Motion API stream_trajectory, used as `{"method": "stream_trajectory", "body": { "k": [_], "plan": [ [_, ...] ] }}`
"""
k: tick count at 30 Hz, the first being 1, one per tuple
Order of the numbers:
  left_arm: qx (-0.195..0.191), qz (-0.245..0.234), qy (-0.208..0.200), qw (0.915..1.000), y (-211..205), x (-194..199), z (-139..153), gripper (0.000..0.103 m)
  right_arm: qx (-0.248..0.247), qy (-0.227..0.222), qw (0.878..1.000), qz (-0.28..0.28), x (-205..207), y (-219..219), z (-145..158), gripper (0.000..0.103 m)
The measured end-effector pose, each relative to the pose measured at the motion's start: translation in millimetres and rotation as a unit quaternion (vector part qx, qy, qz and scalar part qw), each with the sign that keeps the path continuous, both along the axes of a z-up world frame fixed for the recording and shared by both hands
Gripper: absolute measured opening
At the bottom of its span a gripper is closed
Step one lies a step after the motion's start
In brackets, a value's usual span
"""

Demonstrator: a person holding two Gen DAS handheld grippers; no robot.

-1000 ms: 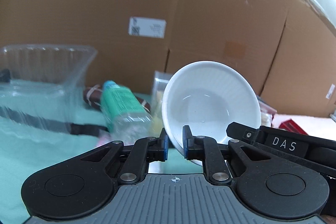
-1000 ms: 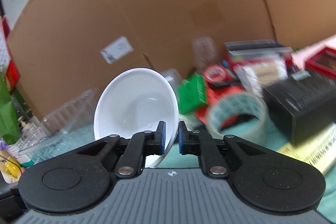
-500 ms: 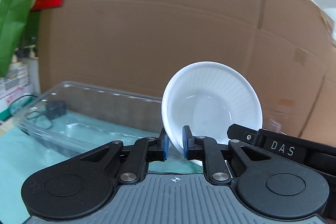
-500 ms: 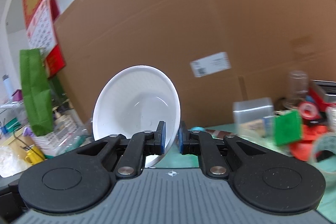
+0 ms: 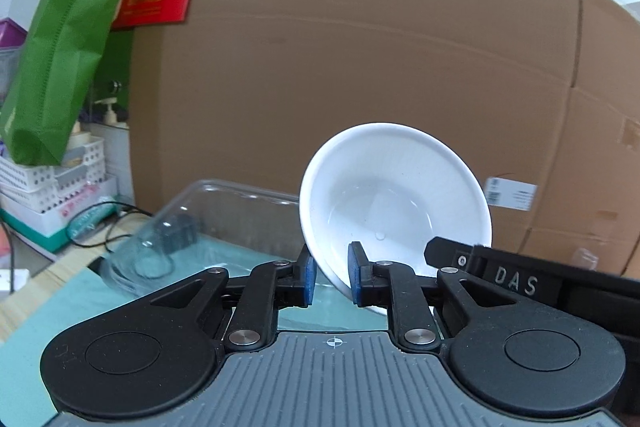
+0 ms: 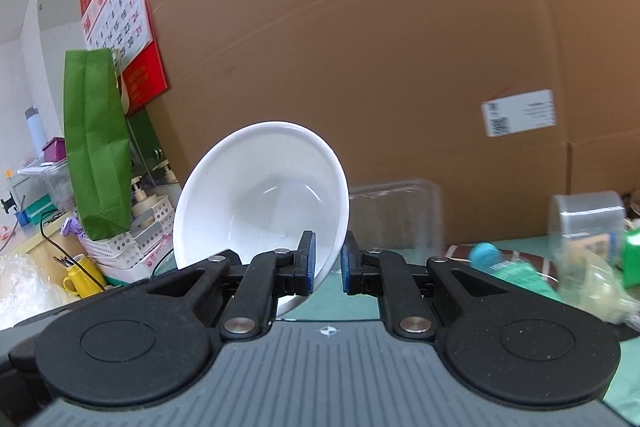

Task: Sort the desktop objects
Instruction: 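Lift the white bowl with the right tool toward the clear plastic tray, then lower the bowl into the clear tray and open the right tool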

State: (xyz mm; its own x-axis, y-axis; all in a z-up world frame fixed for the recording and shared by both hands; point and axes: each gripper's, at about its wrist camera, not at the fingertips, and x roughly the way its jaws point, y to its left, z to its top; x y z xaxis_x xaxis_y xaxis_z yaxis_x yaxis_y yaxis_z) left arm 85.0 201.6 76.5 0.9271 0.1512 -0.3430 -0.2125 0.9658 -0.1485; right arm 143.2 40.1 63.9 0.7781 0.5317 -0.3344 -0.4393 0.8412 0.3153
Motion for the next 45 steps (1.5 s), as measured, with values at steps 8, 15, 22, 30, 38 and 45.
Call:
{"method": "stream_trajectory", "body": {
  "k": [8, 15, 22, 30, 38, 45],
  "plan": [
    [0.008, 0.021, 0.041, 0.9989, 62.5, 30.3, -3.0, 0.028, -0.020, 0.040, 0.999, 0.029, 36.8, 66.6, -2.7, 0.015],
    [-0.001, 0.026, 0.120, 0.9924, 111.3, 60.8, -25.2, 0.027, -0.048, 0.110, 0.992, 0.045, 62.6, 116.2, -20.9, 0.016],
    [0.000, 0.027, 0.183, 0.9828, 127.6, 73.2, -43.1, 0.024, -0.074, 0.162, 0.983, 0.055, 72.2, 133.8, -36.6, 0.016],
    [0.018, 0.048, 0.210, 0.9764, 134.1, 77.8, -45.2, 0.034, -0.099, 0.178, 0.976, 0.070, 75.7, 141.6, -43.8, 0.021],
    [0.013, 0.056, 0.207, 0.9768, 140.8, 72.2, -43.3, 0.039, -0.095, 0.197, 0.972, 0.088, 78.0, 148.0, -63.6, 0.022],
    [0.013, 0.064, 0.214, 0.9746, 143.2, 73.0, -41.2, 0.044, -0.107, 0.201, 0.970, 0.090, 79.1, 147.3, -66.3, 0.024]
  ]
}}
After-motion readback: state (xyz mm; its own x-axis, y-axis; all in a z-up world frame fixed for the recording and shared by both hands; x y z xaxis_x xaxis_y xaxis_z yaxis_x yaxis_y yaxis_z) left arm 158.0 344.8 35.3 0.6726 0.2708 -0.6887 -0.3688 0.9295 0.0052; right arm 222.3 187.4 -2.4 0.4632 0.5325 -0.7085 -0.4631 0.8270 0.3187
